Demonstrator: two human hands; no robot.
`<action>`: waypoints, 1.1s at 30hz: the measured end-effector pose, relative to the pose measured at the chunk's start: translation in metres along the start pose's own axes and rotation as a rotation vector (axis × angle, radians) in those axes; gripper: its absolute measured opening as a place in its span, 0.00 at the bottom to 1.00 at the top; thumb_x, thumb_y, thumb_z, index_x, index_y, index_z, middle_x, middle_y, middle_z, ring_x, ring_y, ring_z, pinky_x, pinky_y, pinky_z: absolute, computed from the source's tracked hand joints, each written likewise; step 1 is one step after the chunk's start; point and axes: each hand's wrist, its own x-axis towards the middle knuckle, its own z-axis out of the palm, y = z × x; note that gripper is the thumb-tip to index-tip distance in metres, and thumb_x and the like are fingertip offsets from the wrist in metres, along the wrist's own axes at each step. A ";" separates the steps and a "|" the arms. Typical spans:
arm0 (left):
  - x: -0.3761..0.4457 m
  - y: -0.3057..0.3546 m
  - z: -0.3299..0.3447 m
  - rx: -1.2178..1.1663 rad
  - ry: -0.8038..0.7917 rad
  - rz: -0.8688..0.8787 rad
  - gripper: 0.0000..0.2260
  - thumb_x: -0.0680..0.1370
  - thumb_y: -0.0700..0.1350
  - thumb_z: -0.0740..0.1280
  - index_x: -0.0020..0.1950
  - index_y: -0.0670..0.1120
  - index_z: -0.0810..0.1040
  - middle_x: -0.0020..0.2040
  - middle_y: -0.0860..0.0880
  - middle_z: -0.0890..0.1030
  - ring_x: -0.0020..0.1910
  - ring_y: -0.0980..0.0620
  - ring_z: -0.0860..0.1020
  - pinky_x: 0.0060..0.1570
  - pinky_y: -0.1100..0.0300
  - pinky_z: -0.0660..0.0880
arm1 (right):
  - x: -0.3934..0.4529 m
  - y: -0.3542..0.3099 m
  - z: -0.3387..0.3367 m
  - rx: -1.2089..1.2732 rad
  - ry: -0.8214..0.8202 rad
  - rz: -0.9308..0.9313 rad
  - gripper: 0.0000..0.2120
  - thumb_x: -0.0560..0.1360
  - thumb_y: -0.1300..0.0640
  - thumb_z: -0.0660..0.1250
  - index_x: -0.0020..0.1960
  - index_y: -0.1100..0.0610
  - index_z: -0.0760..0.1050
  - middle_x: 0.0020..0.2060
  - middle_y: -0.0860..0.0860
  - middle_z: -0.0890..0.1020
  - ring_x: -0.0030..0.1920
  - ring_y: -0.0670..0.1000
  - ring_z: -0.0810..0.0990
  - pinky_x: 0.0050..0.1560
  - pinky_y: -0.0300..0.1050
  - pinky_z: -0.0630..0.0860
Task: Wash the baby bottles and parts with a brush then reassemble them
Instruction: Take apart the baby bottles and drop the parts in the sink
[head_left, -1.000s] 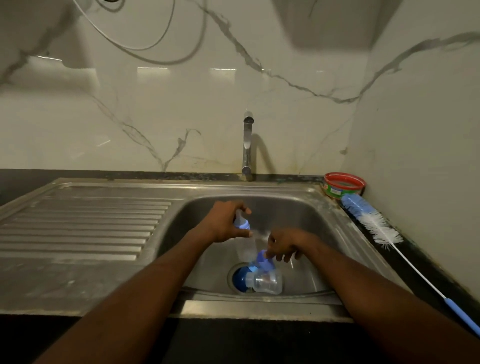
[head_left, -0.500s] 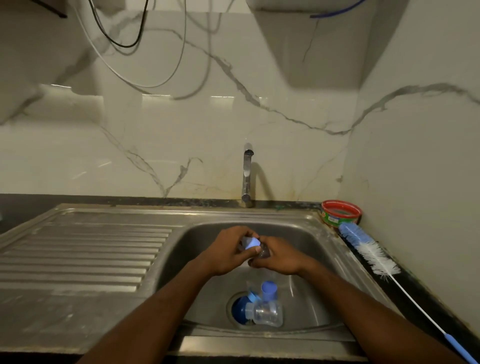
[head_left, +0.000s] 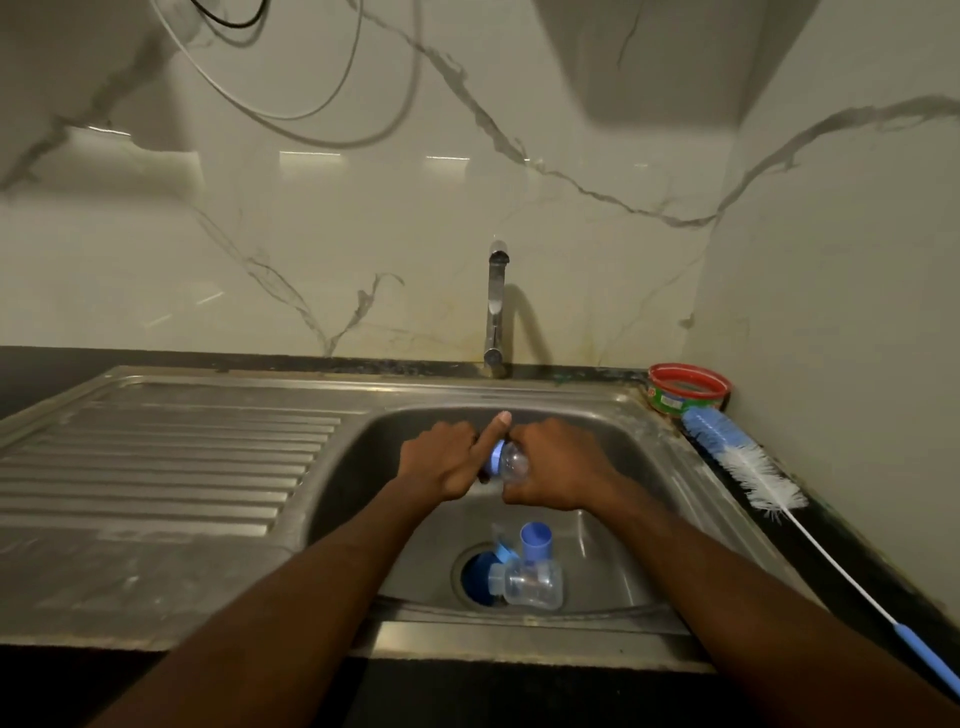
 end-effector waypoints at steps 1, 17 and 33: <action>-0.001 0.001 -0.001 -0.087 -0.012 -0.014 0.39 0.78 0.74 0.41 0.39 0.50 0.82 0.36 0.51 0.83 0.38 0.54 0.81 0.54 0.51 0.77 | 0.000 0.002 0.002 0.002 -0.025 0.008 0.19 0.65 0.40 0.75 0.52 0.45 0.76 0.40 0.43 0.79 0.37 0.43 0.76 0.33 0.39 0.67; 0.002 -0.014 -0.005 -0.572 -0.314 0.056 0.22 0.81 0.62 0.63 0.53 0.43 0.81 0.44 0.45 0.84 0.43 0.50 0.84 0.39 0.59 0.83 | 0.003 0.019 0.017 0.254 -0.098 -0.023 0.24 0.65 0.49 0.80 0.58 0.50 0.78 0.48 0.46 0.83 0.46 0.48 0.81 0.46 0.44 0.78; 0.016 -0.029 0.010 -0.563 -0.376 -0.190 0.14 0.80 0.50 0.71 0.57 0.41 0.81 0.49 0.43 0.86 0.45 0.51 0.86 0.41 0.61 0.82 | 0.004 0.034 0.025 0.241 -0.290 0.296 0.33 0.70 0.48 0.78 0.70 0.55 0.69 0.59 0.52 0.77 0.53 0.52 0.78 0.47 0.46 0.77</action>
